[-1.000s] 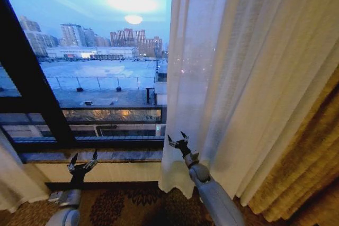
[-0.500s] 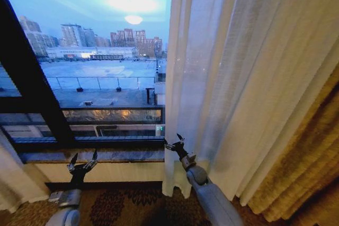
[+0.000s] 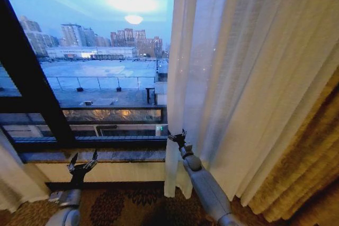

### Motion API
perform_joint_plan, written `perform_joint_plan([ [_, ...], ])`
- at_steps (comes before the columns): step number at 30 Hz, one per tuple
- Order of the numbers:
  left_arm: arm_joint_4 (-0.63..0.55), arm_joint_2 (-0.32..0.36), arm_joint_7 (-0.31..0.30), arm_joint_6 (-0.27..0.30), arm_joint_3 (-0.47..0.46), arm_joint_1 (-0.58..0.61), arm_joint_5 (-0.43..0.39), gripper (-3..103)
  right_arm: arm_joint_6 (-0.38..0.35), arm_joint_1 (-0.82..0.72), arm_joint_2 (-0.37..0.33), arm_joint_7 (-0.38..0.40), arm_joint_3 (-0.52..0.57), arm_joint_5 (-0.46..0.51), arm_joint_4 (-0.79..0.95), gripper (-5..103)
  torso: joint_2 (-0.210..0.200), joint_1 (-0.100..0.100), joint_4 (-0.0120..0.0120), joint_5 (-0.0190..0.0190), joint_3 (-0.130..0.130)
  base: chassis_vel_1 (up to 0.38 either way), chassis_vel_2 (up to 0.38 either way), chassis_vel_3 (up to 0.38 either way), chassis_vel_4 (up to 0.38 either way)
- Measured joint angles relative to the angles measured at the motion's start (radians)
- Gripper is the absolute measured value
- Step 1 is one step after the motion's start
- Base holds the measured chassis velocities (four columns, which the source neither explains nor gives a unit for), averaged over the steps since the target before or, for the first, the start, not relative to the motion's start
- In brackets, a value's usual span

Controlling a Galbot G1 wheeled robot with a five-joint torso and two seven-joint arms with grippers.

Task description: Open the curtains by pulling them apart, changing their state from closed to fully open.

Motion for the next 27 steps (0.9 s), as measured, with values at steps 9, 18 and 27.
perform_joint_plan([
  [9,0.0,0.0,0.0,0.0,0.0,0.0,0.0,100,-0.001,-0.016,-0.009,-0.01,-0.003,0.042,0.031,50,0.0,0.0,0.0,0.0,0.0,0.0,0.0,0.0,0.0],
  [18,0.0,0.0,0.0,0.0,0.0,0.0,0.0,100,-0.003,-0.031,-0.006,-0.064,0.0,0.062,0.051,18,0.0,0.0,0.0,0.0001,0.0,0.0,0.0,0.0,0.0],
  [27,0.0,0.0,0.0,0.0,0.0,0.0,0.0,100,-0.004,-0.038,-0.02,-0.096,0.021,0.113,0.044,1,0.0,0.0,0.0,0.0001,0.0,0.0,0.0,0.0,0.0],
])
